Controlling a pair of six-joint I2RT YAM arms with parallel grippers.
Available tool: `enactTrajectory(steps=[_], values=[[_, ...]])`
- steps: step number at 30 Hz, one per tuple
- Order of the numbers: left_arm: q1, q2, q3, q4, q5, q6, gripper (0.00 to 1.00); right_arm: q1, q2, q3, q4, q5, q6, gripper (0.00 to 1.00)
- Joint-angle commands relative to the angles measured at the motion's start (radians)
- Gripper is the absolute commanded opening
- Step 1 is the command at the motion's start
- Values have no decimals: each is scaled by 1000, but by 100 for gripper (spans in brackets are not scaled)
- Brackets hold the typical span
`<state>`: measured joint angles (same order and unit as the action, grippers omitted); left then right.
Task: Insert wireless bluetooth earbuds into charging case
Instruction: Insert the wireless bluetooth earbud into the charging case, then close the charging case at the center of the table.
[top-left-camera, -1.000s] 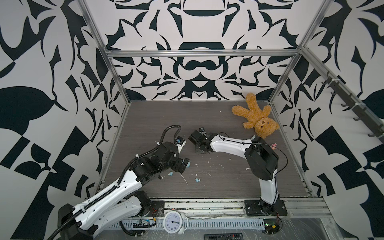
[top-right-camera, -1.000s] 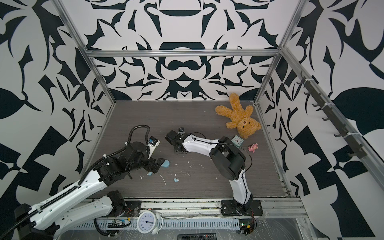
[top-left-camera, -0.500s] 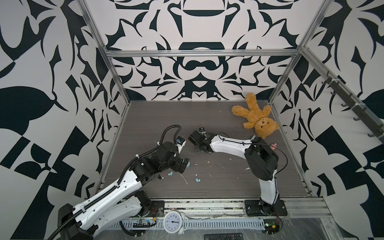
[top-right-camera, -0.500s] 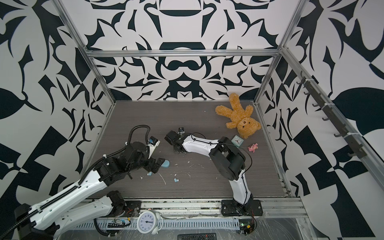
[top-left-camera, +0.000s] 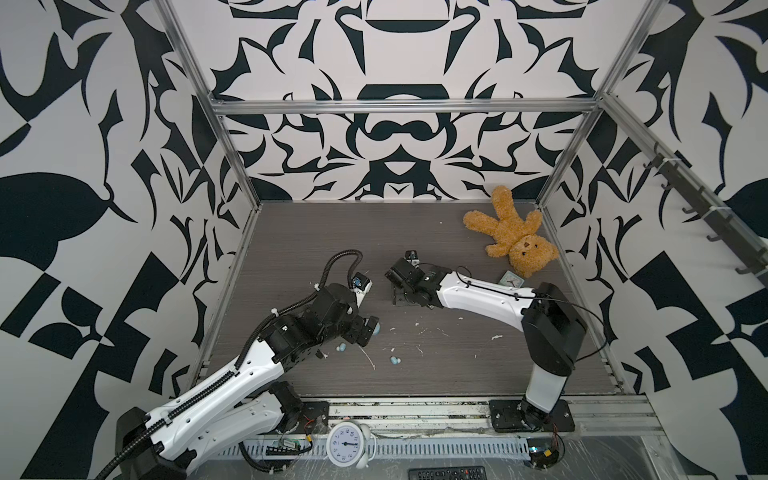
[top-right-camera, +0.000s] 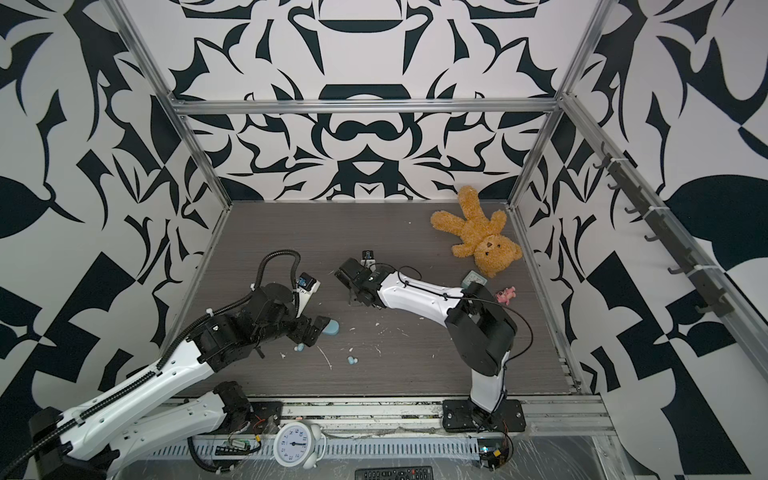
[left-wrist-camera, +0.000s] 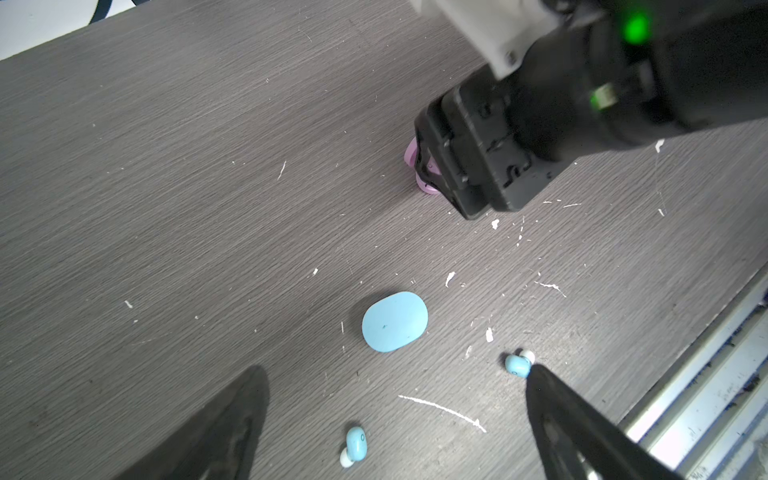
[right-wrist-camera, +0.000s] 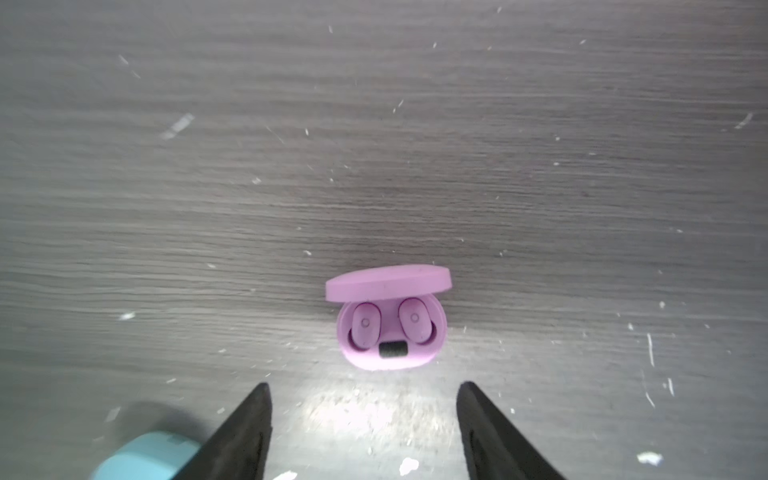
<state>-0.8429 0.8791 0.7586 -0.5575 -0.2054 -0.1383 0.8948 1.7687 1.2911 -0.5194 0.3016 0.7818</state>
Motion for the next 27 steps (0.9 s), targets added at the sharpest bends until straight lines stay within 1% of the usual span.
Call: enactTrajectory(steps=[1, 2, 6, 9, 11, 14, 16, 17, 20, 22, 27], values=[[-2, -9, -2, 3, -8, -4, 99, 5, -108, -63, 44, -21, -18, 88], [-2, -16, -2, 1, -5, -8, 99, 4, -142, -93, 58, -21, -20, 99], [-1, -49, -13, 9, -11, -31, 99, 5, -256, -202, 88, 1, -37, 99], [-1, -68, -16, 11, -47, -47, 99, 5, -301, -270, 116, 9, -88, 99], [-1, -75, -21, 20, -49, -45, 99, 3, -308, -275, 137, -21, -135, 100], [1, -63, -20, 25, -58, -43, 99, 2, -287, -229, 164, -90, -208, 100], [2, -43, -5, 9, -58, -41, 99, -7, -255, -168, 134, -98, -232, 100], [2, -33, 1, -1, -58, -34, 99, -20, -232, -140, 126, -145, -253, 99], [4, -27, 3, -12, -58, -29, 99, -70, -174, -80, 113, -212, -305, 100], [3, -35, -4, -6, -58, -27, 99, -106, -144, -57, 130, -294, -348, 100], [4, -37, -8, 1, -58, -20, 99, -165, -59, -9, 141, -398, -408, 100]])
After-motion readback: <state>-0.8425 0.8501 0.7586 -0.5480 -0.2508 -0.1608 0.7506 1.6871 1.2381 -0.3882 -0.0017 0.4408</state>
